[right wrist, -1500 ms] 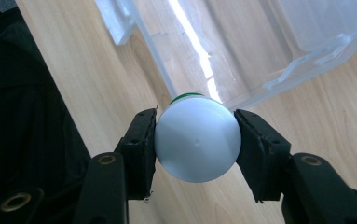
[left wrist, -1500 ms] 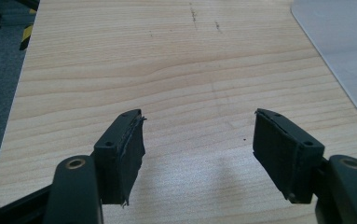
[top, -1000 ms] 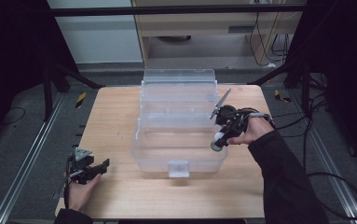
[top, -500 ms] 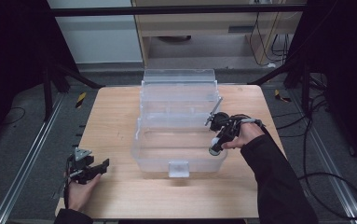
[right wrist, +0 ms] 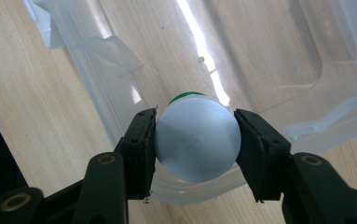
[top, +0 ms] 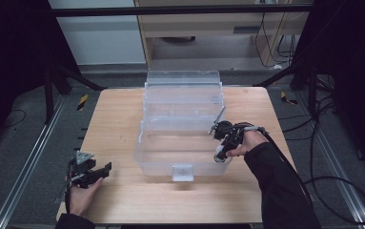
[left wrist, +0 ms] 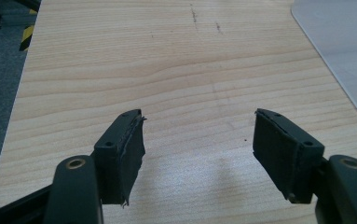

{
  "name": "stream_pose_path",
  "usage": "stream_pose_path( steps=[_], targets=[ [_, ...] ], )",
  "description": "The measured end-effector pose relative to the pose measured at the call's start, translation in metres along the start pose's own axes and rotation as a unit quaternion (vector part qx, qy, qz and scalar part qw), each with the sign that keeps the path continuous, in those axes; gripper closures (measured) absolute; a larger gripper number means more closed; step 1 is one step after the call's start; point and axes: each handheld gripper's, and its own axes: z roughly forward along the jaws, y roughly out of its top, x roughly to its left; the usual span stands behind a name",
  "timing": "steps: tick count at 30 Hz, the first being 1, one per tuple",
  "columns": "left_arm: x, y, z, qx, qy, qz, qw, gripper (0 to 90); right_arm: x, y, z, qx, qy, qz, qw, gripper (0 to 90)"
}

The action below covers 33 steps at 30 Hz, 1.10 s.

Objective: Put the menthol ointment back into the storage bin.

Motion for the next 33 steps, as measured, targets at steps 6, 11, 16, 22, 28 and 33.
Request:
stream_pose_path(
  steps=[6,11,16,22,28,33],
  targets=[
    [0.0,0.0,0.0,0.0,0.001,0.0,1.0,33.3,0.0,-0.003,0.005,0.008,0.003,0.001,1.0,50.3],
    [0.001,0.0,0.0,0.0,0.001,0.001,1.0,33.3,-0.001,-0.005,0.01,0.012,0.004,0.001,0.9999,50.2],
    [0.001,0.0,0.001,0.001,0.002,0.001,1.0,33.3,-0.001,-0.006,0.016,0.013,0.009,-0.002,0.9999,50.2],
    [0.001,0.0,0.001,0.001,0.002,0.001,1.0,33.3,0.0,-0.007,0.021,0.013,0.007,-0.01,0.9998,50.2],
    [0.001,0.0,0.001,0.002,0.002,0.001,1.0,33.3,-0.001,-0.008,0.024,0.005,0.007,-0.006,0.9999,50.2],
    [0.001,0.0,0.001,0.002,0.002,0.001,1.0,33.3,0.0,-0.009,0.026,0.004,0.0,-0.01,0.9999,50.0]
  ],
)
